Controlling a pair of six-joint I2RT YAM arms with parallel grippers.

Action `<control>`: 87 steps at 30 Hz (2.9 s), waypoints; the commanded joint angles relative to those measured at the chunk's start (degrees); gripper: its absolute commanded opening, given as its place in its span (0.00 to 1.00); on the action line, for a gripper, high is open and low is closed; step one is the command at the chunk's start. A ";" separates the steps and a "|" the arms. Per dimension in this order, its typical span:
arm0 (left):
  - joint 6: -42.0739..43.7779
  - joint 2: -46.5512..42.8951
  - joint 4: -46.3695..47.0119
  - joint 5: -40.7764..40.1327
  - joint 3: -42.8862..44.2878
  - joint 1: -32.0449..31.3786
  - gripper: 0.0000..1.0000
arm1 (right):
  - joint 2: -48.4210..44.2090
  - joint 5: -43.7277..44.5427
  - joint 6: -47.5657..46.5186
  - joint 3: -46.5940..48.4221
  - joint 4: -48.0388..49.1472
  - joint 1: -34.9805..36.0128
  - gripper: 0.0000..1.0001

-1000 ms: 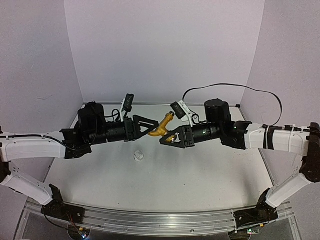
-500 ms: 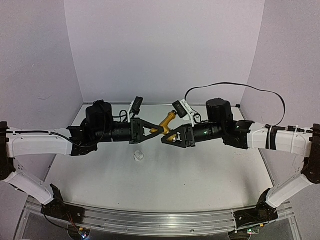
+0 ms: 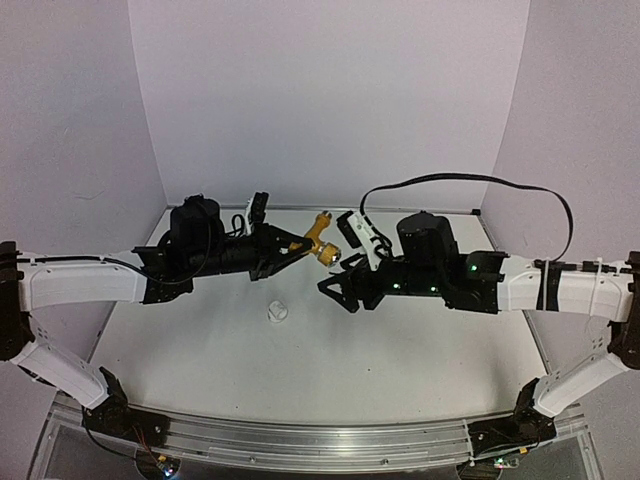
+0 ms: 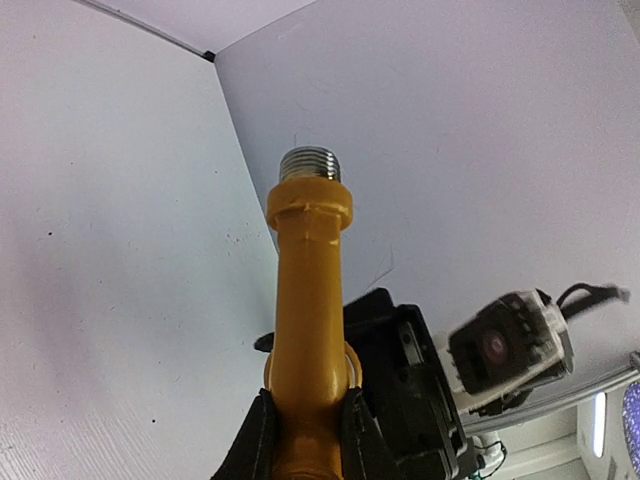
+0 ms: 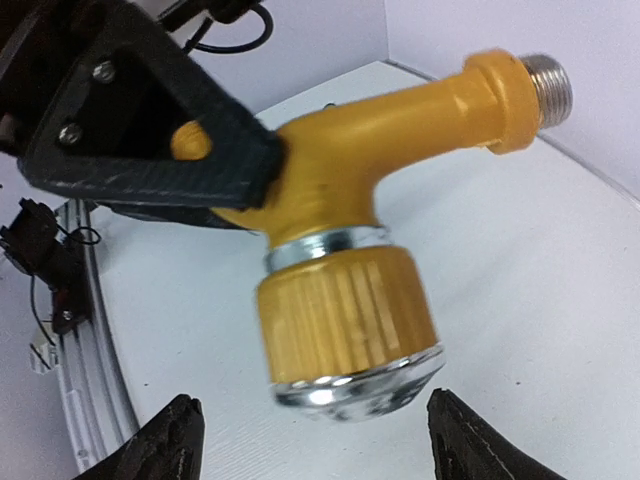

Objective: Install the water faucets

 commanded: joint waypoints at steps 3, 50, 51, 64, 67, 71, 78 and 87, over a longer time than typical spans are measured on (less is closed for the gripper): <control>-5.39 1.65 1.66 1.79 1.83 0.48 0.00 | 3.26 18.78 -17.97 2.68 4.29 5.03 0.77; 46.13 -6.60 2.79 40.61 4.15 6.88 0.92 | 3.97 -62.16 52.03 7.04 28.54 -10.45 0.00; 44.44 -5.04 2.80 42.87 5.16 6.66 0.90 | 4.08 -62.18 52.11 7.20 28.72 -10.43 0.00; 42.30 -0.76 3.74 41.42 5.20 3.76 0.61 | 4.86 -60.35 54.89 7.60 34.89 -10.46 0.00; 41.71 -0.26 4.70 41.60 5.78 3.46 0.55 | 4.79 -60.33 55.04 7.06 35.79 -10.41 0.00; 40.82 0.17 5.26 40.47 6.60 3.30 0.39 | 4.57 -59.16 55.21 6.49 36.56 -10.36 0.00; 40.81 -4.25 5.50 32.42 4.48 3.29 0.00 | 3.85 -57.13 53.43 2.76 36.79 -10.33 0.02; 44.16 -6.06 -10.13 23.57 4.33 3.99 0.00 | -4.14 -30.94 17.42 2.45 -1.55 -10.43 0.98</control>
